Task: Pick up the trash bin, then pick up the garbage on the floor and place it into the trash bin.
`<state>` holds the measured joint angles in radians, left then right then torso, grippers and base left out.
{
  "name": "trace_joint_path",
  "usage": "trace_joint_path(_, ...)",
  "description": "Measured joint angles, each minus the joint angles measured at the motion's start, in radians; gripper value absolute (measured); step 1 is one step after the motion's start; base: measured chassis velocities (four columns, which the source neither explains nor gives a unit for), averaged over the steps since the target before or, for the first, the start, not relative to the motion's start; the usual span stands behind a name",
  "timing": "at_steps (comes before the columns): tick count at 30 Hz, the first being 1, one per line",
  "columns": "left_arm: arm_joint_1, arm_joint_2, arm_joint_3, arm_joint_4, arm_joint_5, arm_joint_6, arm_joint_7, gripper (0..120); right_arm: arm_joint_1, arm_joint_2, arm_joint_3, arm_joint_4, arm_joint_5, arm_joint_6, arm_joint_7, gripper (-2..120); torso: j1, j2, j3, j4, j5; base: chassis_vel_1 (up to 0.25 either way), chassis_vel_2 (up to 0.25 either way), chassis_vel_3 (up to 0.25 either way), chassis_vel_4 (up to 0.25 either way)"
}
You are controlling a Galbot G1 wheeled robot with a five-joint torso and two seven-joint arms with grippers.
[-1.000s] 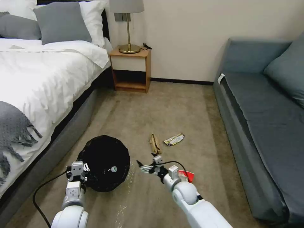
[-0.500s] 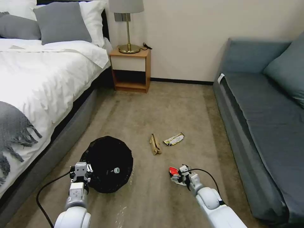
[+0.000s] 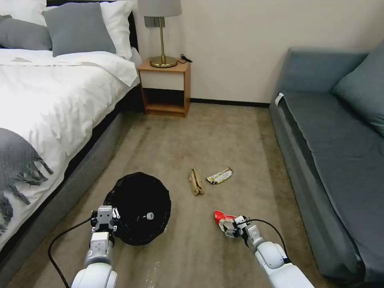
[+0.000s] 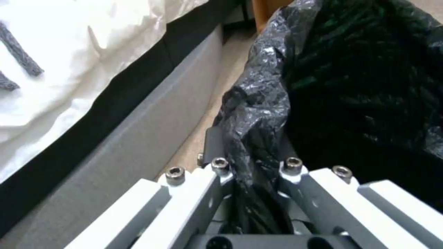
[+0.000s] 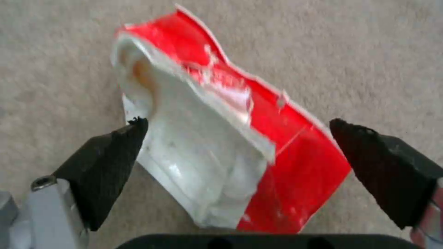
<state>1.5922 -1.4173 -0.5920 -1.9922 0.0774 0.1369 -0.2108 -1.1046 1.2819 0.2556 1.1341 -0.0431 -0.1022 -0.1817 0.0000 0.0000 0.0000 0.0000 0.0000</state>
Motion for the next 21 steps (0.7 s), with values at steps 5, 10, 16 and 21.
trace_joint_path(5,0.002,-0.004,0.000,0.000,0.001,-0.003,-0.002,4,0.010,0.008,0.001,-0.039,-0.008,0.012,0.002,100,0.000,0.000,0.000,0.0000,0.0000,0.000,0.000,0.000,0.000)
trace_joint_path(10,0.002,-0.009,0.001,0.003,0.005,-0.005,-0.002,4,0.020,0.010,0.003,-0.069,-0.010,0.026,0.001,97,0.000,0.000,0.000,0.0001,0.0000,0.000,0.000,0.000,0.000)
trace_joint_path(16,0.000,-0.010,0.001,0.005,0.007,-0.006,-0.003,4,0.028,0.009,0.003,-0.093,-0.011,0.047,0.000,82,0.000,0.000,0.000,0.0001,0.0001,0.000,0.000,0.000,0.000)
trace_joint_path(21,0.003,-0.011,0.008,0.000,-0.002,-0.005,-0.004,4,0.034,0.004,0.007,-0.105,-0.010,0.051,-0.001,59,0.000,0.000,0.000,0.0003,0.0001,0.000,0.000,0.000,0.000)
